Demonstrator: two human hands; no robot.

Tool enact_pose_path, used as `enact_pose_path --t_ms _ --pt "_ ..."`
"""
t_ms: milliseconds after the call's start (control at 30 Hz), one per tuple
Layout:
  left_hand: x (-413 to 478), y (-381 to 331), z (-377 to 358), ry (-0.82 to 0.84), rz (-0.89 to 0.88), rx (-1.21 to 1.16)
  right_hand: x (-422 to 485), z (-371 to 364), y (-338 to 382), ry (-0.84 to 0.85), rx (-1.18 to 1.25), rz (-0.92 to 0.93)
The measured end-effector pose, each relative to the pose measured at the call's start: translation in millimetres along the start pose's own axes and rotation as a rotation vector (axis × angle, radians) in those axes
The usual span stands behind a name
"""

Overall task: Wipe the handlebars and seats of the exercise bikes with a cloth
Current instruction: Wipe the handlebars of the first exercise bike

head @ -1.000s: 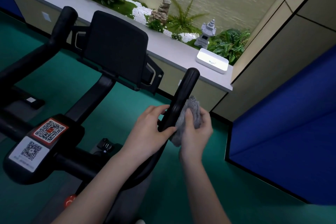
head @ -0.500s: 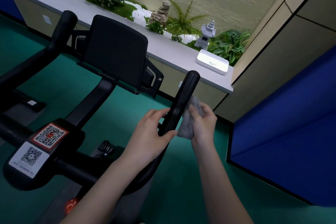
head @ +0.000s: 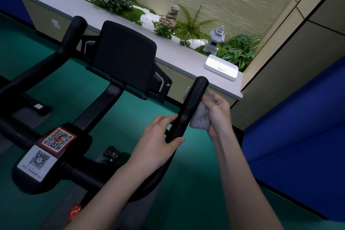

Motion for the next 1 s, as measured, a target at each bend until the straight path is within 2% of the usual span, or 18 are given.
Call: enact_pose_path --t_ms 100,200,300,367,533,633,833,1000 --pt "0 1 0 0.001 0.010 -0.003 12 0 14 -0.053 0.000 0.065" --pt "-1 1 -1 0.008 0.000 0.002 17 1 35 -0.065 -0.087 0.246" --pt "-1 1 -1 0.010 -0.004 0.007 23 -6 62 0.100 -0.395 0.487" --pt "0 1 -1 0.012 -0.005 0.009 28 -14 74 0.249 -0.586 0.561" --pt "0 1 -1 0.011 -0.003 0.013 45 -32 91 0.552 -0.802 0.470" --pt "0 1 -1 0.009 0.002 0.012 45 -47 96 0.701 -0.924 0.483" --pt "0 -1 -1 0.001 -0.006 0.015 19 -55 91 0.877 -1.125 0.678" --pt "-2 -3 2 -0.016 0.004 0.021 2 -68 77 1.016 -1.273 0.679"
Point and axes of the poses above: each hand's wrist, its own x-axis towards the middle knuckle, its own z-axis out of the back of the hand, y = z × x, the point moved 4 cm from there along x, towards the middle knuckle, and after that the axes turned 13 degrees about z, right-handed, at the moved point
